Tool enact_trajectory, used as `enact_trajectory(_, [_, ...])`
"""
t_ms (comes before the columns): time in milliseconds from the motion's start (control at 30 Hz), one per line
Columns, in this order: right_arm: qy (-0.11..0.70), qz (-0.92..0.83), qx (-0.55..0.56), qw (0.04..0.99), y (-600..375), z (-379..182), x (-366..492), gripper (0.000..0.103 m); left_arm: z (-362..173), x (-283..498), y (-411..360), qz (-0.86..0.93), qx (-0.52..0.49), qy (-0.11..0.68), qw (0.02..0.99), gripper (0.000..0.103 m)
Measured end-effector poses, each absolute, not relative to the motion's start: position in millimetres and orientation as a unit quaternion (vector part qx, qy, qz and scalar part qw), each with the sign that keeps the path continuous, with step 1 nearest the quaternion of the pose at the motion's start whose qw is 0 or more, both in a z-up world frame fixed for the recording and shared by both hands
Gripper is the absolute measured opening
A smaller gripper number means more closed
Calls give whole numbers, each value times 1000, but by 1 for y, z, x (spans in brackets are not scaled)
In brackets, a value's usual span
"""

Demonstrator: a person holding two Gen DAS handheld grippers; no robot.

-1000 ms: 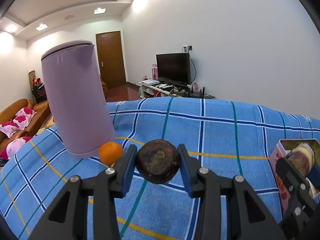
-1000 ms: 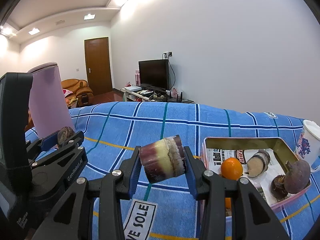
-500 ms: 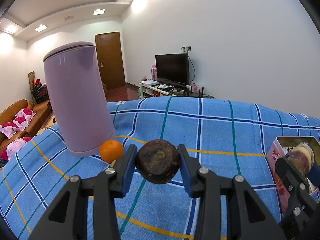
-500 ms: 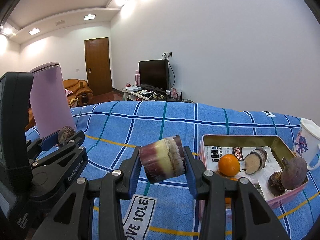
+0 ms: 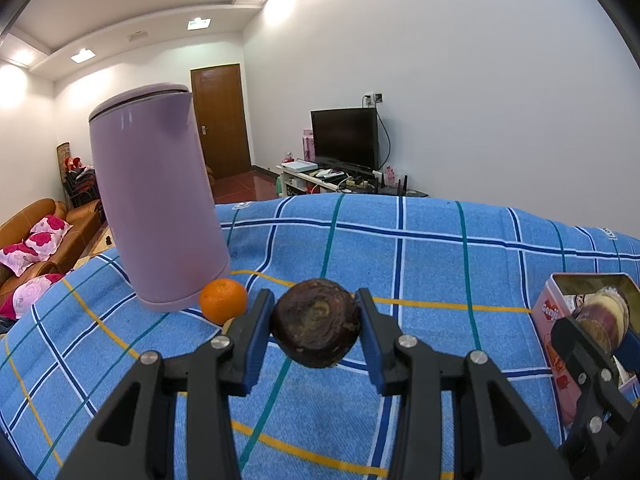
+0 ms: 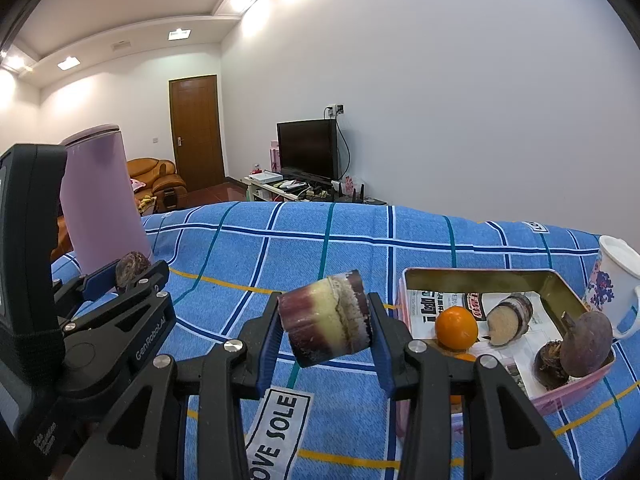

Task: Organize fruits
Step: 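Carry the brown root with the left tool and striped piece with the right tool toward the tin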

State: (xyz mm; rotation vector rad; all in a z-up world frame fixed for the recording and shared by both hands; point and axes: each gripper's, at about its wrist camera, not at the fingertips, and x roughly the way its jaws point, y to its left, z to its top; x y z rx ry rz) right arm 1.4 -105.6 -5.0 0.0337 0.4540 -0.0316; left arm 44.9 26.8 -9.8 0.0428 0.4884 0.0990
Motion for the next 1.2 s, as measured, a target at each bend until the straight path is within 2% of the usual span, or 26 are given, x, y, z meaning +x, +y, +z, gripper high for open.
enact_trajectory(1200, [223,-18,8,975,-109,-4,-12,42,-8,29,28,46,15,234,971,44])
